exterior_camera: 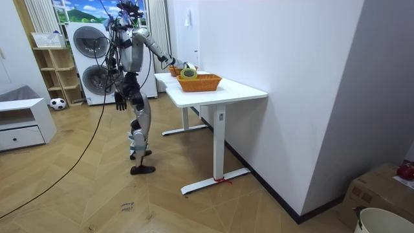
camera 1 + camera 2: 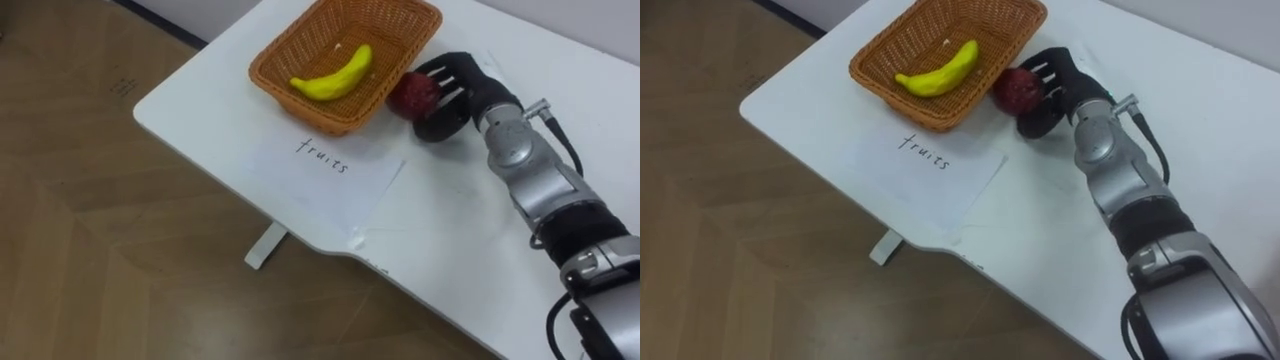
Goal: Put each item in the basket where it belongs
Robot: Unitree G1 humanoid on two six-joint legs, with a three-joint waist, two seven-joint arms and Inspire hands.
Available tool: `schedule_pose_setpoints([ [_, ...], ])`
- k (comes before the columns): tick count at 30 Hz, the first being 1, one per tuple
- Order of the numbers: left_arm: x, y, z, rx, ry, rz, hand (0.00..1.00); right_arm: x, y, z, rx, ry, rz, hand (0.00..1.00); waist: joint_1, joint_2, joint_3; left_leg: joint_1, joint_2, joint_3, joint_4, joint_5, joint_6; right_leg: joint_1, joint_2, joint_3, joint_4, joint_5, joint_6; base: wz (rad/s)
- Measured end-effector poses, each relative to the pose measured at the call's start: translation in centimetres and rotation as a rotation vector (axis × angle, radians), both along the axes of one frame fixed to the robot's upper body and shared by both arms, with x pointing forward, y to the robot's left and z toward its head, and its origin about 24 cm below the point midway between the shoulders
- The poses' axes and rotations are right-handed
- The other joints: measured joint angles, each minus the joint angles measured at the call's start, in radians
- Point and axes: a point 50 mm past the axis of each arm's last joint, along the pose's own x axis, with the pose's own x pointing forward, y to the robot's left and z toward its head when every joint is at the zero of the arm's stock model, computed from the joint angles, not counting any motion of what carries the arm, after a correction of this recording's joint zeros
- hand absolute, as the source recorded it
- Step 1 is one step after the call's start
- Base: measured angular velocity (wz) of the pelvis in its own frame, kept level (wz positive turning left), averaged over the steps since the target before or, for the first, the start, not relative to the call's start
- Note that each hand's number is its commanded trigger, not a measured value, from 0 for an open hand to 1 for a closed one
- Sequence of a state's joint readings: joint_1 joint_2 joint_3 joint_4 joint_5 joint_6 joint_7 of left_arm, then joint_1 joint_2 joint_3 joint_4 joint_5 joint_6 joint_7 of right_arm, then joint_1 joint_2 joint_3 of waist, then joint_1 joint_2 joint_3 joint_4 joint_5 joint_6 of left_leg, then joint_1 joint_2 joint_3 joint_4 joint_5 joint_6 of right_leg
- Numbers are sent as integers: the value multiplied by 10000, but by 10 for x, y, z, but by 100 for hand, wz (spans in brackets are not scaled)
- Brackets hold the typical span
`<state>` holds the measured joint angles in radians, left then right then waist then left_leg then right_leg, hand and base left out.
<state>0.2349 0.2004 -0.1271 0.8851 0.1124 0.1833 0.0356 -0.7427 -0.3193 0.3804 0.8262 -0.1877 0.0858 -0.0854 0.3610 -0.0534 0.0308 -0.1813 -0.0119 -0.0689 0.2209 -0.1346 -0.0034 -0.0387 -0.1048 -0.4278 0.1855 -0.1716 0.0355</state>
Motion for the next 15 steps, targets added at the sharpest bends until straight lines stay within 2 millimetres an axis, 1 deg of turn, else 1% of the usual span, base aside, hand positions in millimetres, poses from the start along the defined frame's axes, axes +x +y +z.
schedule_pose_setpoints([
  [10,-2,-1,-1,-17,117,-115,0,0,5,-3,194,205,112,100,9,-48,21,-21,3,-1,18,-2,-1,2,5,-6,11,2,-3,0],
  [15,-1,-2,-1,-17,95,-118,0,0,5,-3,224,257,169,100,2,-81,1,-27,2,-3,17,-2,-1,0,4,-20,9,3,-4,0],
])
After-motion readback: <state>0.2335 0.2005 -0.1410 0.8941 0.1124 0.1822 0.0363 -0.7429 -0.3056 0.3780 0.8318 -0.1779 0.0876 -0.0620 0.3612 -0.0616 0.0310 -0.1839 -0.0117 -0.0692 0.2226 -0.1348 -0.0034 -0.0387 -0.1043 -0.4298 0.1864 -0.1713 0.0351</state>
